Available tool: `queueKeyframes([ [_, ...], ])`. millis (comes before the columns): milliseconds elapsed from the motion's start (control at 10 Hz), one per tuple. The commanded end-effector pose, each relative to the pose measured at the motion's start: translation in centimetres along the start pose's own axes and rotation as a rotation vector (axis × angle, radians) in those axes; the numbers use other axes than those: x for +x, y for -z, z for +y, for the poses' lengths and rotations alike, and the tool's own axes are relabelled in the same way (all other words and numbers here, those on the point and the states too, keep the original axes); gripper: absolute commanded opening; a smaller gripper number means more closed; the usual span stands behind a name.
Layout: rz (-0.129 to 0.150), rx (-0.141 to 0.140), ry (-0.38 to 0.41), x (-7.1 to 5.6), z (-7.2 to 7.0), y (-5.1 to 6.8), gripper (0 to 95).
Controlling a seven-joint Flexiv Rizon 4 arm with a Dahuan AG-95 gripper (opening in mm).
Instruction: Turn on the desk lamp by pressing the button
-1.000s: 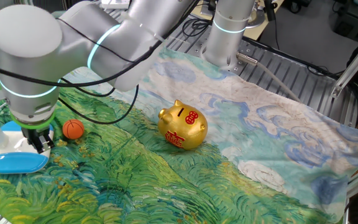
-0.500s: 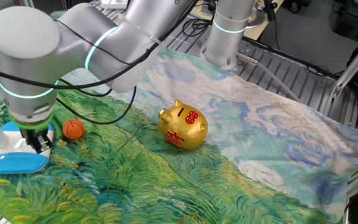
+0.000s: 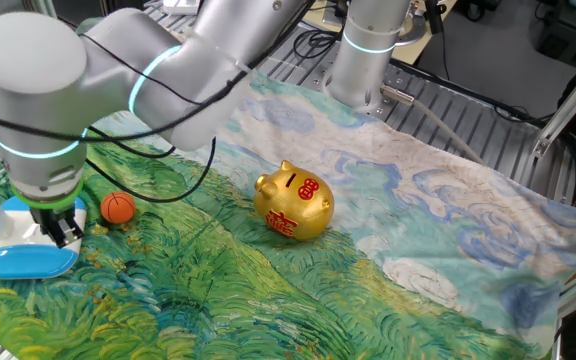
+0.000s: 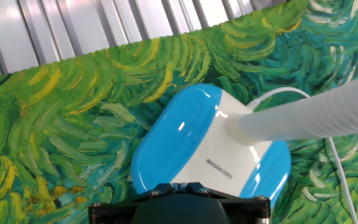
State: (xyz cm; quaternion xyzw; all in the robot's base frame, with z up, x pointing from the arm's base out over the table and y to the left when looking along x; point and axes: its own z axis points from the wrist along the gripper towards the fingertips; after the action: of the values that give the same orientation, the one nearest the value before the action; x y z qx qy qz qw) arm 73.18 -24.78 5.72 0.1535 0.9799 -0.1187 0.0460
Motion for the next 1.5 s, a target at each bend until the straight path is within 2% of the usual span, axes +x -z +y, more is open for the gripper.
queueKeyframes([
  [100, 0.045, -0.097, 0.005, -0.11, 0.1, -0.13, 0.0],
  [300, 0.073, -0.118, -0.003, -0.11, 0.1, -0.13, 0.0],
  [400, 0.083, -0.114, -0.012, -0.11, 0.1, -0.13, 0.0],
  [500, 0.09, -0.102, -0.027, -0.11, 0.1, -0.13, 0.0],
  [700, 0.08, -0.019, -0.067, -0.11, 0.1, -0.13, 0.0],
  [800, 0.084, -0.012, -0.085, -0.11, 0.1, -0.13, 0.0],
  [1000, 0.106, -0.022, -0.109, -0.11, 0.1, -0.13, 0.0],
  [1500, 0.104, -0.026, -0.12, 0.02, 0.13, -0.04, 0.0],
])
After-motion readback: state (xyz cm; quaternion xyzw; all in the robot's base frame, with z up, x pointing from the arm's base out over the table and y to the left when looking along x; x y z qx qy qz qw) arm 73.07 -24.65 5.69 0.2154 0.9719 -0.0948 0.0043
